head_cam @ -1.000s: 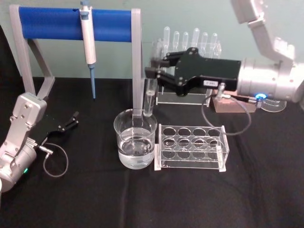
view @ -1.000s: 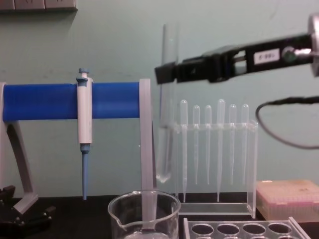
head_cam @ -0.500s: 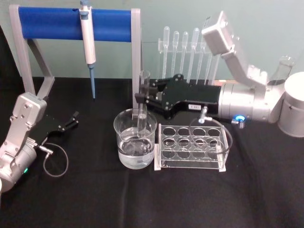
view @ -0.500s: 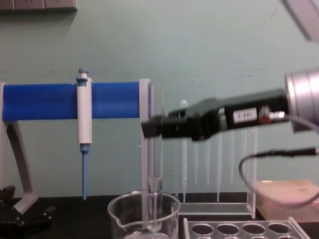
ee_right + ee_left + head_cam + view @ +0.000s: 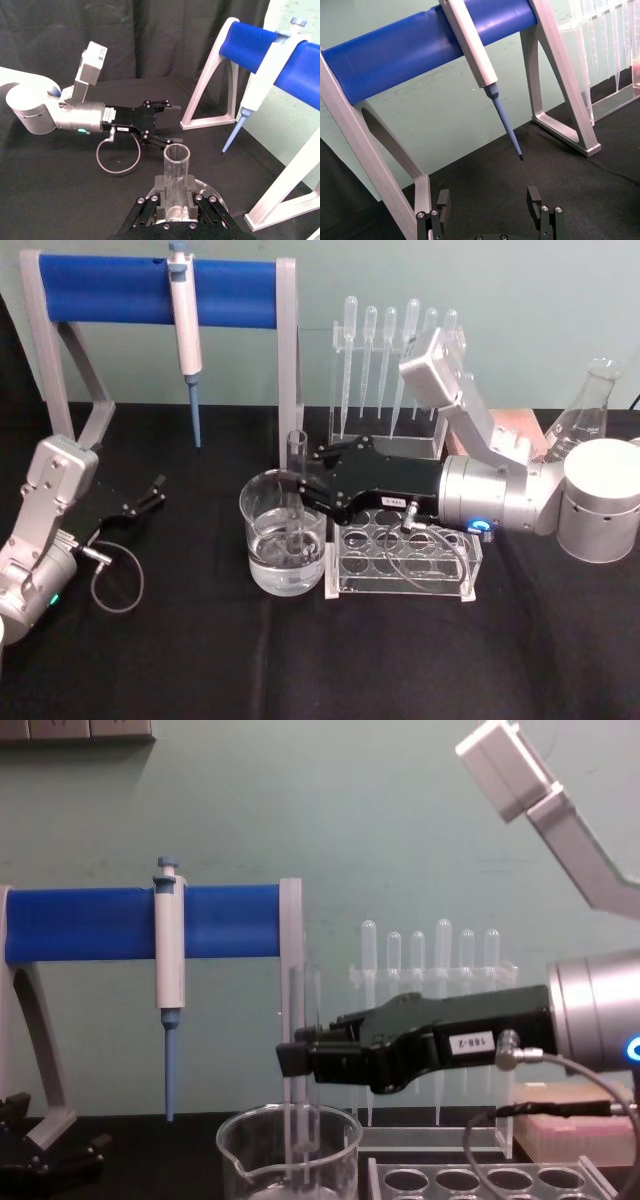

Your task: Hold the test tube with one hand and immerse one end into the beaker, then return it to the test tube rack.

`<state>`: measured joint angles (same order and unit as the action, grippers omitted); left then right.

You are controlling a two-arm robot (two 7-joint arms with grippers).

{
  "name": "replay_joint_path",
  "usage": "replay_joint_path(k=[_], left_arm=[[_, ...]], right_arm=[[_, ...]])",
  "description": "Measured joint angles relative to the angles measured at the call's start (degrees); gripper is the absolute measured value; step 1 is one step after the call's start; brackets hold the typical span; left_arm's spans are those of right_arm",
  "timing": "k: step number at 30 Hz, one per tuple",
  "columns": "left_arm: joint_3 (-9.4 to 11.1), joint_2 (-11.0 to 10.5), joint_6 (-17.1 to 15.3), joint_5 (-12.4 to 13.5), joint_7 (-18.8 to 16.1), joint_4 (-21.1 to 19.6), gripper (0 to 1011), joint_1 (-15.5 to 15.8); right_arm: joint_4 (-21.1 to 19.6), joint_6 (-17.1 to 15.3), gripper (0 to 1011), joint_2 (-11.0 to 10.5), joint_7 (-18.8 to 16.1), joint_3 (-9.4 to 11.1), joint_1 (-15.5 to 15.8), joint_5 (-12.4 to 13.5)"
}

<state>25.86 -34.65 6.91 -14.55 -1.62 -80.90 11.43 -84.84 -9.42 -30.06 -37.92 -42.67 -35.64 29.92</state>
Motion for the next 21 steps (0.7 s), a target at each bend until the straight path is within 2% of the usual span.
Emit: replay_joint_path(k=[21], left_arm=[[0.0, 0.0, 0.0, 0.0, 0.0, 0.0, 1000, 0.0]], right_arm=[[4.18, 0.43, 242, 2.84, -0.1, 1.11, 1.59, -3.13]])
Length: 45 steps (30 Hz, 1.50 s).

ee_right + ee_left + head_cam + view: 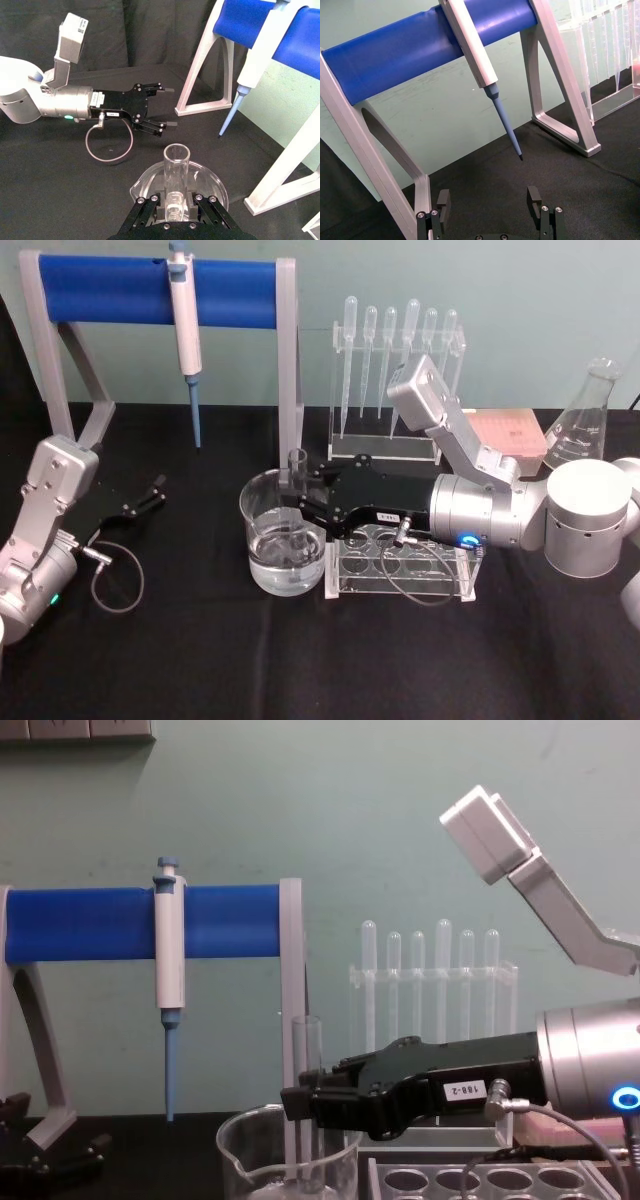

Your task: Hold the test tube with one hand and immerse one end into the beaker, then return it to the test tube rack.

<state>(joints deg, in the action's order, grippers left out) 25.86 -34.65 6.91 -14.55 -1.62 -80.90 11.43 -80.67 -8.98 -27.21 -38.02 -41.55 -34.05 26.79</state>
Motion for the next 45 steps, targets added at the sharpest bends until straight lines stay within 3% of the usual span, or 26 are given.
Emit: replay_joint_path(k=[45], left_arm=[[0.0, 0.0, 0.0, 0.0, 0.0, 0.0, 1000, 0.0]], right_arm=[[0.12, 0.0, 242, 0.12, -0.27, 0.14, 0.04, -0.09]])
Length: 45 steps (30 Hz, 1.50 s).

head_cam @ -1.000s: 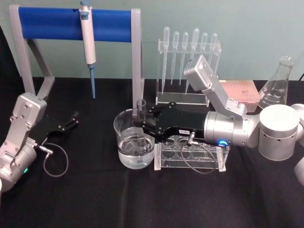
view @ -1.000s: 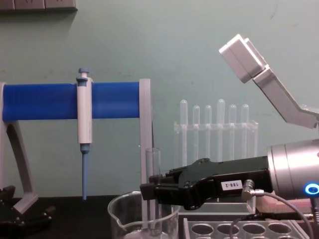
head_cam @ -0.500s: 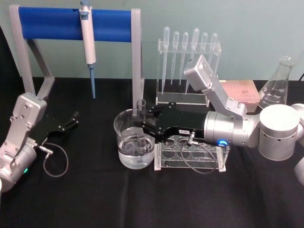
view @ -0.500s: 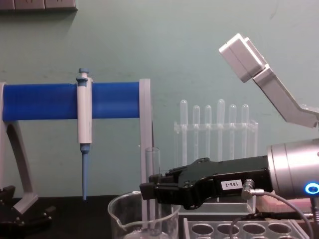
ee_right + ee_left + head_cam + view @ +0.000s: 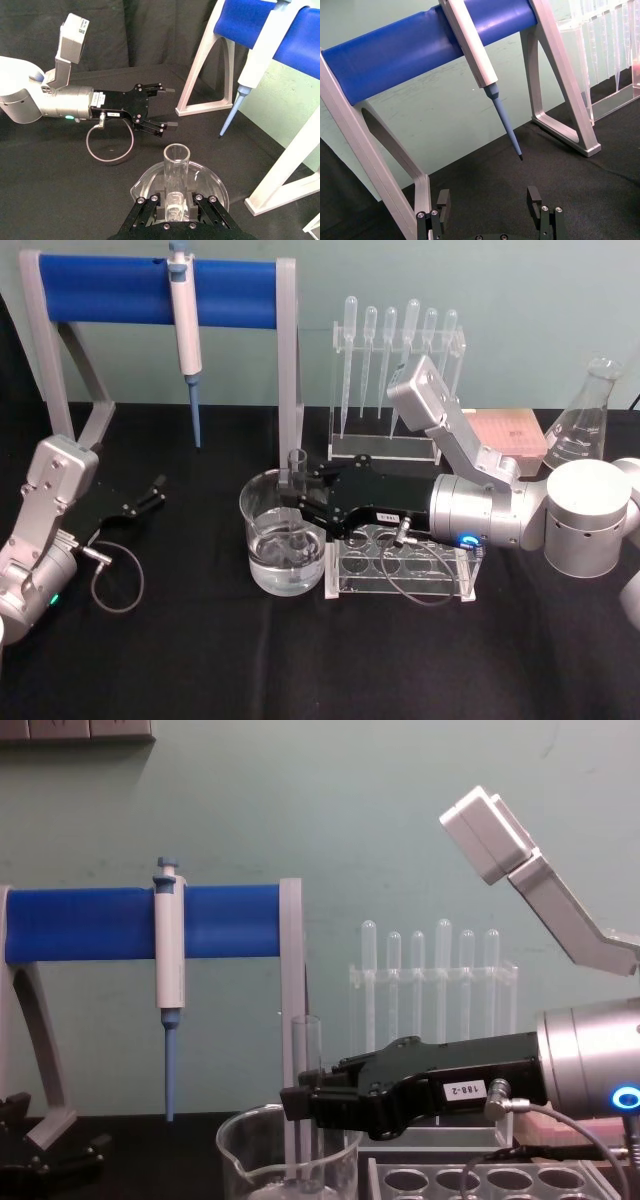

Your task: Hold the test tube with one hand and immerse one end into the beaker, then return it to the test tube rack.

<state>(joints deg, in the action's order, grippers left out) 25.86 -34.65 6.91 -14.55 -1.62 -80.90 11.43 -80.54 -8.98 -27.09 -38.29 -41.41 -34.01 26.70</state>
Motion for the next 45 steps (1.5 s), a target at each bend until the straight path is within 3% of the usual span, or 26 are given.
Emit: replay_joint_path(k=[45], left_arm=[[0.0, 0.0, 0.0, 0.0, 0.0, 0.0, 1000, 0.0]], right_arm=[[0.01, 0.0, 242, 0.0, 0.0, 0.0, 0.0, 0.0]])
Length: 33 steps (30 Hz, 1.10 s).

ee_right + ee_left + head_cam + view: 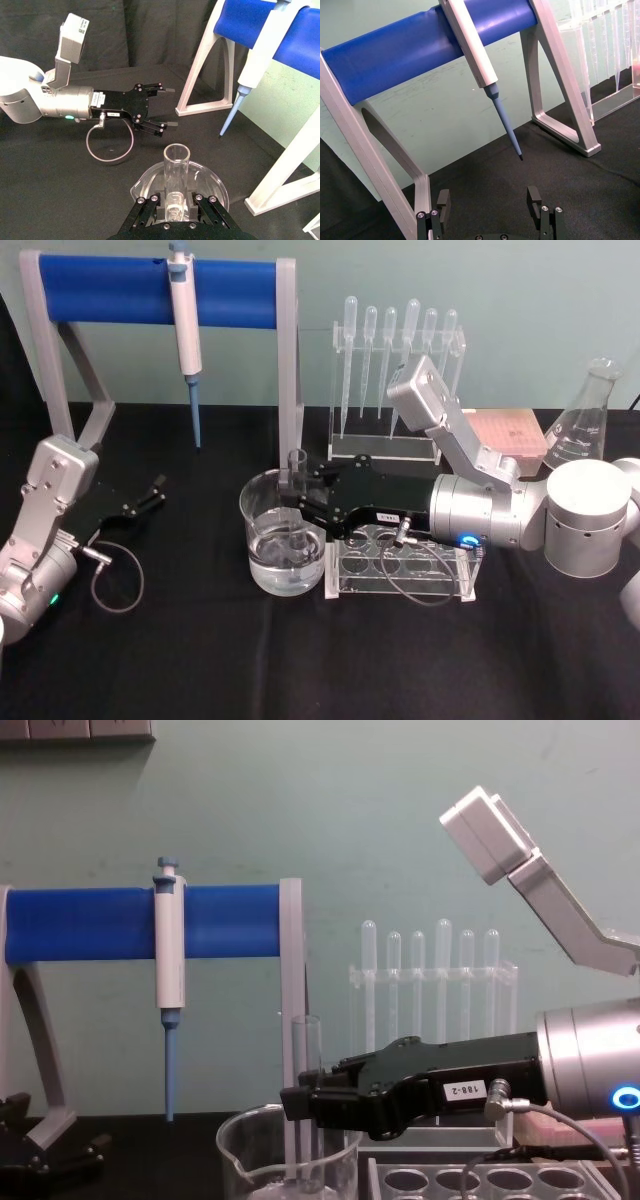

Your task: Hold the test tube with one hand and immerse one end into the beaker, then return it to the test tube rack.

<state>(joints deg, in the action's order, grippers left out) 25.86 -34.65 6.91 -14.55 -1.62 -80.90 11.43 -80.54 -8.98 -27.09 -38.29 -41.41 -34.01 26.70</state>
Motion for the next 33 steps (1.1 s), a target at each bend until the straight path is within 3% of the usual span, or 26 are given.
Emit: replay_joint_path(k=[33], left_arm=[[0.0, 0.0, 0.0, 0.01, 0.0, 0.0, 1000, 0.0]], right_arm=[[0.0, 0.0, 242, 0.0, 0.0, 0.0, 0.0, 0.0]])
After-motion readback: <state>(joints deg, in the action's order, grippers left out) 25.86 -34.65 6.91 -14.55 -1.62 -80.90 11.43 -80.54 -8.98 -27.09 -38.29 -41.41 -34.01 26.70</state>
